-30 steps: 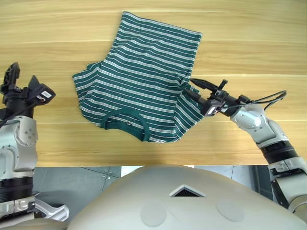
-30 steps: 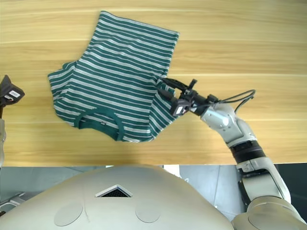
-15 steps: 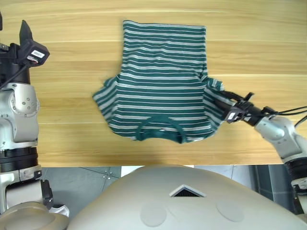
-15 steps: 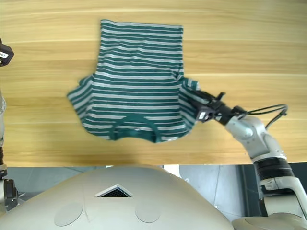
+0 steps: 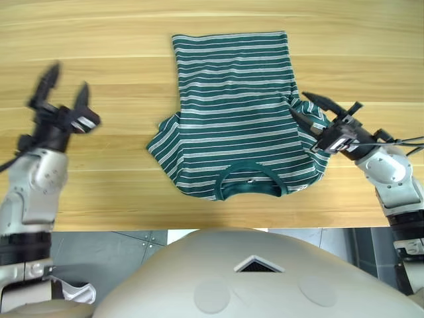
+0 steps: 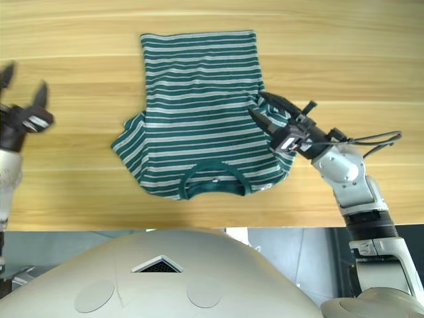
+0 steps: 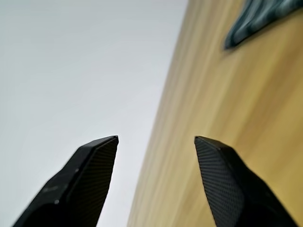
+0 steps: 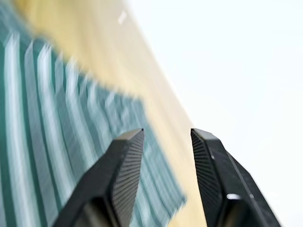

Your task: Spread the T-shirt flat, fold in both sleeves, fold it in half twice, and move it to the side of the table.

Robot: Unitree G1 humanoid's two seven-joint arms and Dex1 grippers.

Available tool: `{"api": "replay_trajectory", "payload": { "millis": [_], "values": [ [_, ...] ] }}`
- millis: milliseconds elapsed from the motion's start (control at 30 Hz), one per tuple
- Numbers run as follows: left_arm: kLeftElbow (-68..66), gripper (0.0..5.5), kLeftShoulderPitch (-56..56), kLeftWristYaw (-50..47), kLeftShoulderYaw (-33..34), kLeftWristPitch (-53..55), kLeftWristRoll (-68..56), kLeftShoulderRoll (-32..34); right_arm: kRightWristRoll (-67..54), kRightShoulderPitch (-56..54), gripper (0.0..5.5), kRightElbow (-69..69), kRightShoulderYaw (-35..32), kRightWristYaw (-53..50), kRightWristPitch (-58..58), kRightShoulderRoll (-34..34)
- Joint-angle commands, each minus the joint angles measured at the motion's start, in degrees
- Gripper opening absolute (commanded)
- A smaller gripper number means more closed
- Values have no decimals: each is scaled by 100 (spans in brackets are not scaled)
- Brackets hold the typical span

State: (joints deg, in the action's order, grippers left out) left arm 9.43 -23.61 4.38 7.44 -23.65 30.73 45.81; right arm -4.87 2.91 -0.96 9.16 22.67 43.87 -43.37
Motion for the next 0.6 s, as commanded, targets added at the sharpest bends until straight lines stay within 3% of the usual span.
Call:
{"api": "replay_trajectory", "payload": {
  "millis": [33, 267, 600],
  "values": [
    [613, 299, -828, 570, 111, -566, -600, 193, -944, -888, 182, 33, -140, 313, -205, 490],
    [509, 299, -1002, 1664, -592, -525, -428, 366, -302, -1567, 182, -820, -260, 404, -304, 971],
    [-6, 299, -518, 2085, -1011, -96, 308, 359, 68, -1544, 182, -1292, -574, 482, -150, 952]
  ]
}}
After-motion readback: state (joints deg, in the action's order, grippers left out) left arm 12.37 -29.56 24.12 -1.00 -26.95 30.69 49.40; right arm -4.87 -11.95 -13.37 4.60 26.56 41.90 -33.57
